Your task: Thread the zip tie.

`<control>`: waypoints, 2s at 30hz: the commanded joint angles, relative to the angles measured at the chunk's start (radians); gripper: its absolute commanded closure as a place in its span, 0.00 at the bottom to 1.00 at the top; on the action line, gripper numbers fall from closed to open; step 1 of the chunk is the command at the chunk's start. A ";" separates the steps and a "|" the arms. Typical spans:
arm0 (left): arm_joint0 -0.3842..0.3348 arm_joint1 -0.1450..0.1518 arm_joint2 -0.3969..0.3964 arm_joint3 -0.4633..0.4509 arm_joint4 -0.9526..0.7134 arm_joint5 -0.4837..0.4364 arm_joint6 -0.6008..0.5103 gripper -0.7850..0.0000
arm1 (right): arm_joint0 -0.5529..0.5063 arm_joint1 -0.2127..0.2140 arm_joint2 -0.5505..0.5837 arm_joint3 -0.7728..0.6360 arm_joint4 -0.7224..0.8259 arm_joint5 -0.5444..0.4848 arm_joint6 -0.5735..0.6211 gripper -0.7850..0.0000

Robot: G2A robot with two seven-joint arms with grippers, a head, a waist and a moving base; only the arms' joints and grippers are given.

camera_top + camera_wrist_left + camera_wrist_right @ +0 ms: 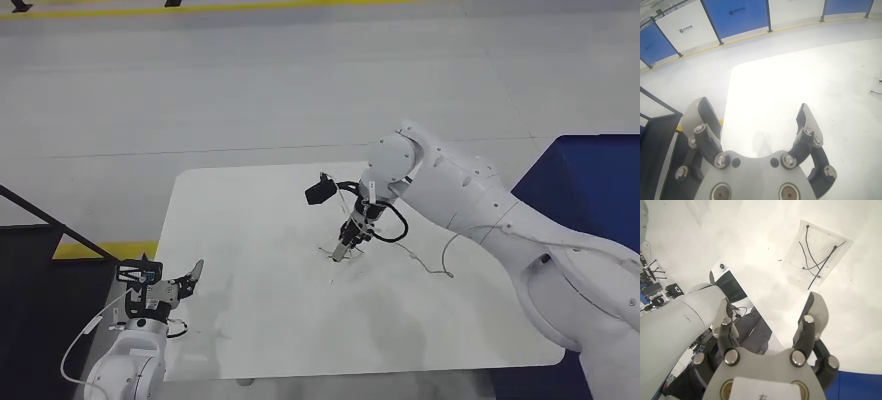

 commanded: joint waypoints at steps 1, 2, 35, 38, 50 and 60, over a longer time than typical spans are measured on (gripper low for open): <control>0.000 0.000 0.000 0.000 0.000 0.000 0.000 0.00 | -0.013 -0.029 0.000 0.049 -0.017 0.000 0.000 0.53; 0.000 0.000 0.000 0.000 0.000 0.000 0.000 0.00 | -0.017 -0.042 0.000 0.065 -0.004 0.000 0.000 0.53; 0.000 0.000 0.000 0.000 0.000 0.000 0.000 0.00 | 0.003 -0.142 0.000 0.028 -0.255 0.250 0.000 0.07; 0.000 0.000 0.000 0.000 0.000 0.000 0.000 0.00 | -0.013 -0.176 0.000 0.053 -0.348 0.255 0.000 0.15; 0.000 0.000 0.000 0.000 0.000 0.000 0.000 0.00 | -0.054 -0.371 0.000 0.371 -0.560 0.074 0.000 0.58; 0.000 0.000 0.000 0.000 0.000 0.000 0.000 0.00 | -0.055 -0.516 0.000 0.573 -0.632 0.000 0.000 0.62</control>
